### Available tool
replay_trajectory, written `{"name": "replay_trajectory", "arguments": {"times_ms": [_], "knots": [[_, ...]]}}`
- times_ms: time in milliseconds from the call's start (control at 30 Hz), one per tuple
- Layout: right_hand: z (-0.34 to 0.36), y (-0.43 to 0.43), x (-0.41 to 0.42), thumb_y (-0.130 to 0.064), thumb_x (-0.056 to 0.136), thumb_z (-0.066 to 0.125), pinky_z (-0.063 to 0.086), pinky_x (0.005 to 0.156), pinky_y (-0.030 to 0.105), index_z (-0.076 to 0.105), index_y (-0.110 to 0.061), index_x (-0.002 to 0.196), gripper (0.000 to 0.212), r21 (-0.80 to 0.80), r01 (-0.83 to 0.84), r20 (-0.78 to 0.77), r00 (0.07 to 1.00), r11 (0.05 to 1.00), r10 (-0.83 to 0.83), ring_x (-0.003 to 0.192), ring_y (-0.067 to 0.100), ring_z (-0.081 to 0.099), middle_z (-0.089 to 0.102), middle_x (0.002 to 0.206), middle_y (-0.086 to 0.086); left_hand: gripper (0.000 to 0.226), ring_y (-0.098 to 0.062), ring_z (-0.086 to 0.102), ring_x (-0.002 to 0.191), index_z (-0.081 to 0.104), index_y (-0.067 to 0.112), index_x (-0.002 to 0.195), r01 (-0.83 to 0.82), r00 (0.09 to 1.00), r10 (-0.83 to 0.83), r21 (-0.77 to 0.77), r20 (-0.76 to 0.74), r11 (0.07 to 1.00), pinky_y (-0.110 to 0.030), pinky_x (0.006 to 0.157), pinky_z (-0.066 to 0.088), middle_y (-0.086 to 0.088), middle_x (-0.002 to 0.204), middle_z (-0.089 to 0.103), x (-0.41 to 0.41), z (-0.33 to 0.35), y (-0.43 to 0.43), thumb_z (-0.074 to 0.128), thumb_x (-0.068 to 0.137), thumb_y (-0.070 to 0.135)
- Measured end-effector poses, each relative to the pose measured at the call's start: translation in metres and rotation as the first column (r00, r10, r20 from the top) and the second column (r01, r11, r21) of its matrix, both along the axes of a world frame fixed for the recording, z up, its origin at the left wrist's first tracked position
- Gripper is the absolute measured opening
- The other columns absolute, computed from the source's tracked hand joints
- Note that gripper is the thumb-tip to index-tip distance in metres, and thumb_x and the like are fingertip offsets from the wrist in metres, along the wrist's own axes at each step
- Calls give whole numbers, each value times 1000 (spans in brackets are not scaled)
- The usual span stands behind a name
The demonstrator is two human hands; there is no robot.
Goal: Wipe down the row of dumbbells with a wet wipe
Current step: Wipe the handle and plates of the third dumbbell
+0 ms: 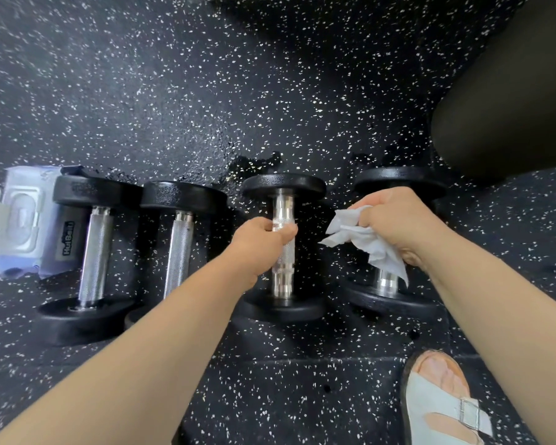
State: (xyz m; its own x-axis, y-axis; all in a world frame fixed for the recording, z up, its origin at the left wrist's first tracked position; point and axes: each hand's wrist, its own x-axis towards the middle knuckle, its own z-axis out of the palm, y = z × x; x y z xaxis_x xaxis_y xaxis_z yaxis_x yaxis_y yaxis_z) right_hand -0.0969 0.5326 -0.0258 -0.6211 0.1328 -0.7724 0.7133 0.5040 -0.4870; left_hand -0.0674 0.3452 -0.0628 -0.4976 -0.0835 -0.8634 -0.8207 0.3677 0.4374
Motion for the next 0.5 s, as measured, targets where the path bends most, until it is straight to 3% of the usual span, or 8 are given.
{"name": "replay_trajectory", "arguments": {"times_ms": [67, 100, 167, 233, 300, 367, 433, 500], "knots": [[0, 2, -2, 0, 79, 51, 45, 63, 28, 69, -24, 75, 31, -3, 18, -18, 1000, 1000, -18, 67, 17, 55, 64, 78, 4, 50, -16, 53, 78, 55, 12, 126, -64, 998, 63, -128, -13, 990, -29, 72, 48, -4, 96, 60, 3, 2, 2, 65, 88, 43], [0, 3, -4, 0, 79, 51, 45, 62, 27, 68, -24, 75, 31, -6, 33, -28, 999, 999, -33, 67, 17, 55, 64, 77, 3, 44, -16, 49, 63, 58, 11, 119, -186, 981, 190, -116, 26, 976, -25, 58, 44, -3, 79, 56, 3, 5, 4, 66, 87, 40], [2, 5, -6, 1, 80, 51, 44, 61, 26, 69, -24, 76, 30, -18, 54, -39, 998, 998, -55, 66, 16, 54, 63, 76, 3, 32, -13, 44, 47, 58, 10, 104, -516, 830, 498, 7, 250, 856, -19, 41, 38, -2, 59, 49, -3, 19, 11, 62, 89, 39], [4, 5, -6, 1, 79, 51, 43, 58, 25, 69, -22, 77, 30, -30, 68, -37, 997, 997, -69, 65, 15, 53, 63, 76, 3, 40, -14, 54, 48, 56, 11, 98, -724, 637, 641, 48, 429, 688, -21, 38, 47, -4, 66, 59, -9, 30, 13, 53, 92, 50], [6, 6, -6, 1, 80, 51, 42, 58, 24, 69, -22, 76, 30, -44, 81, -34, 996, 996, -82, 64, 14, 53, 63, 75, 3, 55, -21, 66, 57, 56, 7, 98, -781, 563, 686, 26, 461, 624, -29, 47, 57, -7, 84, 70, -12, 28, 8, 48, 91, 61], [7, 7, -5, 0, 81, 51, 43, 58, 24, 69, -22, 77, 29, -47, 83, -33, 996, 995, -84, 65, 14, 54, 63, 76, 2, 51, -18, 65, 58, 56, 7, 100, -760, 599, 689, 18, 407, 650, -30, 52, 59, -4, 78, 68, -13, 31, 7, 52, 91, 58], [7, 9, -4, 0, 82, 51, 45, 60, 24, 70, -22, 79, 29, -42, 87, -39, 995, 995, -88, 67, 14, 55, 64, 77, 2, 39, -14, 52, 58, 57, 8, 100, -569, 788, 576, -99, 216, 816, -28, 56, 53, -4, 74, 57, -12, 30, 10, 67, 87, 43], [6, 14, -3, 0, 82, 50, 44, 60, 24, 68, -24, 76, 31, -37, 92, -43, 995, 995, -93, 68, 13, 54, 63, 77, 2, 44, -18, 53, 70, 59, 6, 105, -295, 945, 316, -202, 81, 934, -29, 64, 46, -6, 92, 60, -7, 28, 21, 78, 78, 36]]}}
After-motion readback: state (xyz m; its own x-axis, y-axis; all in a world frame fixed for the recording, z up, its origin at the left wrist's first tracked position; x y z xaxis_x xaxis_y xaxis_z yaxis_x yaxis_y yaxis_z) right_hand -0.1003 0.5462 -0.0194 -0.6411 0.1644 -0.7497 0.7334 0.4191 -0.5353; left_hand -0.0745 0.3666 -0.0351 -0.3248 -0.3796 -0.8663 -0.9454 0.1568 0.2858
